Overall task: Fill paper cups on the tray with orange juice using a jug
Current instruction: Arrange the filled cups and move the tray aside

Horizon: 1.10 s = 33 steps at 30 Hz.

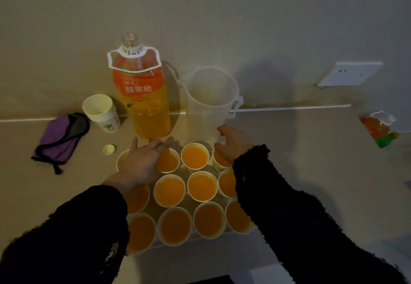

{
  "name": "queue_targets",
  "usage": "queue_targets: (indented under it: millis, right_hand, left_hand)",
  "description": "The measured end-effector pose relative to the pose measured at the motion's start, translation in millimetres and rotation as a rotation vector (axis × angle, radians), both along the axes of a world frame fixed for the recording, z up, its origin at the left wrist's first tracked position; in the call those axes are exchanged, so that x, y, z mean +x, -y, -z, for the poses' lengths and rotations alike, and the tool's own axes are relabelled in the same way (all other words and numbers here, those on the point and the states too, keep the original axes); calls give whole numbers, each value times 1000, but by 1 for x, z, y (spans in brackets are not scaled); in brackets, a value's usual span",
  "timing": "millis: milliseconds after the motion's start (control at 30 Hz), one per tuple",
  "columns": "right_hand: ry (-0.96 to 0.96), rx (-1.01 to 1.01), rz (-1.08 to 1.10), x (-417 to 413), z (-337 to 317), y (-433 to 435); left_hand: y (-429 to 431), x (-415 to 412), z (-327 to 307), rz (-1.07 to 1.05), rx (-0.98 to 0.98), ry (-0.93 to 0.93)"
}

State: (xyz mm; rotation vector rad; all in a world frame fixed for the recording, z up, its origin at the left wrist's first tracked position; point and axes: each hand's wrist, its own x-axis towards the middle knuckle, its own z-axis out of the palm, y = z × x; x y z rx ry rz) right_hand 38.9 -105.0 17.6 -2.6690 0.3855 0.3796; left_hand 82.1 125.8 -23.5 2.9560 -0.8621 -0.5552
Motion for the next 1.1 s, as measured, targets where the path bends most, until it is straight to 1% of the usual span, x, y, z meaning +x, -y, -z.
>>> queue_targets:
  millis: [200, 367, 533, 700, 867, 967, 1067, 1100]
  right_hand:
    - [-13, 0, 0, -2, 0, -3]
    - [-24, -23, -22, -4, -1, -2]
    - [-26, -37, -35, -5, -5, -3]
    - [34, -49, -39, -12, -15, -2]
    - [71, -27, -23, -28, -27, 2]
    - [81, -32, -11, -45, -28, -2]
    - [156, -81, -26, -66, -15, -15]
    - [147, -105, -37, -72, -10, -20]
  left_hand:
    - [0, 2, 2, -21, -31, -8]
    - [-2, 4, 9, -26, -96, -12]
    - [-3, 7, 10, -13, -74, -44]
    - [-7, 6, 11, -2, -43, -57]
    - [-13, 1, -2, 14, -98, 3]
    - [-12, -6, -23, -93, -131, 58]
    - [-14, -26, -38, -318, -219, 230]
    - [-14, -37, -39, -382, -248, 286]
